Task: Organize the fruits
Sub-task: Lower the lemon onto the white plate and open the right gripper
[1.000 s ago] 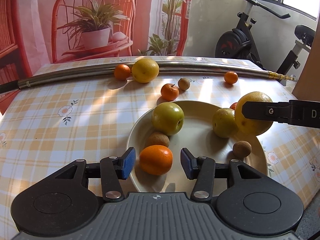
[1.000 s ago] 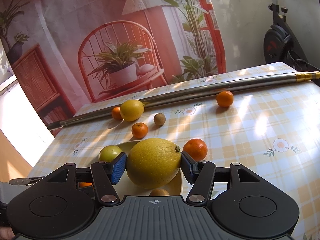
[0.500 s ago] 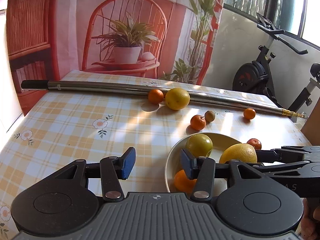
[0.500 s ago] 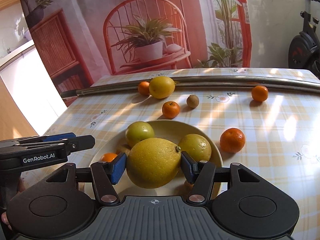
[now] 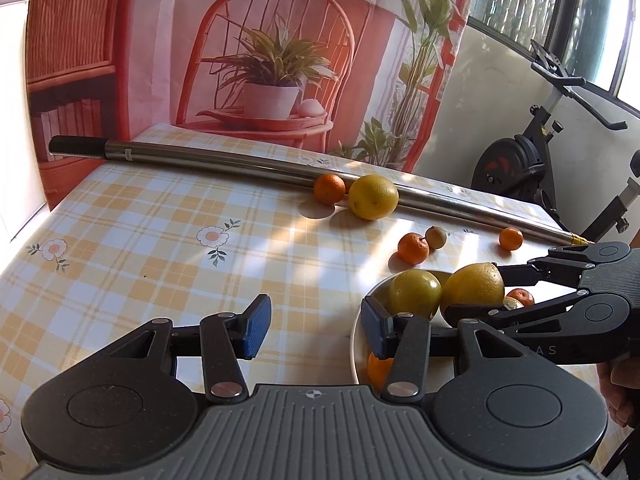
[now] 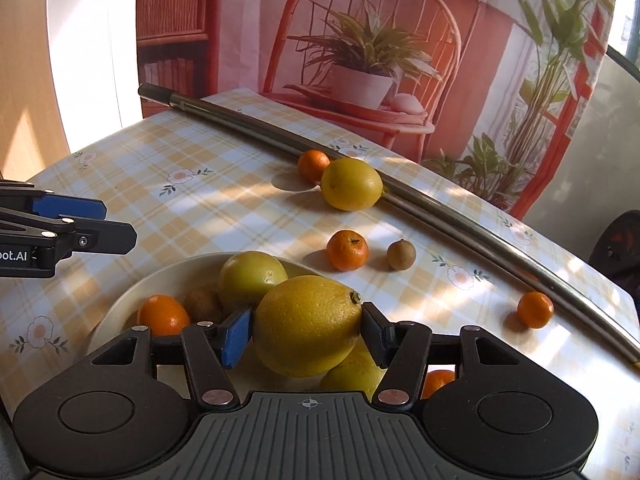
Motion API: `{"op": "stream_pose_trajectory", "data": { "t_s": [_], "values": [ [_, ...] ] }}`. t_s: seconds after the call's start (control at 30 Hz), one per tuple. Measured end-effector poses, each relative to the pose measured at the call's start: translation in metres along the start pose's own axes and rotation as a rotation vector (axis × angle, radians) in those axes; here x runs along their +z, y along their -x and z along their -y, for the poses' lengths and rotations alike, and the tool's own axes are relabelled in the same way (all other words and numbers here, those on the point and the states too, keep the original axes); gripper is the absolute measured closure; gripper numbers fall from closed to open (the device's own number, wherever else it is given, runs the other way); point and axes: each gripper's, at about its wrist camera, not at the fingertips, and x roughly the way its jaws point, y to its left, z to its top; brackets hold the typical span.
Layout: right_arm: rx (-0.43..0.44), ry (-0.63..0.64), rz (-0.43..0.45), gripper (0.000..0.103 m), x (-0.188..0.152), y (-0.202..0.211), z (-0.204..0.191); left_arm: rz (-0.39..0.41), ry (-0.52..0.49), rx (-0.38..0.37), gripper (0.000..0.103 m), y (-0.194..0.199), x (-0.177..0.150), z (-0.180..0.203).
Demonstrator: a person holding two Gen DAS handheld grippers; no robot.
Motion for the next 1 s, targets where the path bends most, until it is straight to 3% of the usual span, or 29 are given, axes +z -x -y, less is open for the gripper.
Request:
{"op": "stream_pose_trajectory", "data": {
  "t_s": [0.13,0.5,1.0],
  "values": [
    [-0.001,-0.020,-0.030,0.049,0.000,-0.013,0.005,-0.009,-0.002,0.000,0.051,-0.003,-0.001,0.001],
    [-0.003,-0.079,-0.007,0.047,0.002,-0.018,0.017,-0.011,-0.008,0.003,0.051,-0.002,0.000,0.001],
    [-0.031,-0.298,0.174,0.044,-0.005,0.042,0.046,-0.004,-0.017,0.002,0.051,0.002,0.007,0.003]
  ]
}}
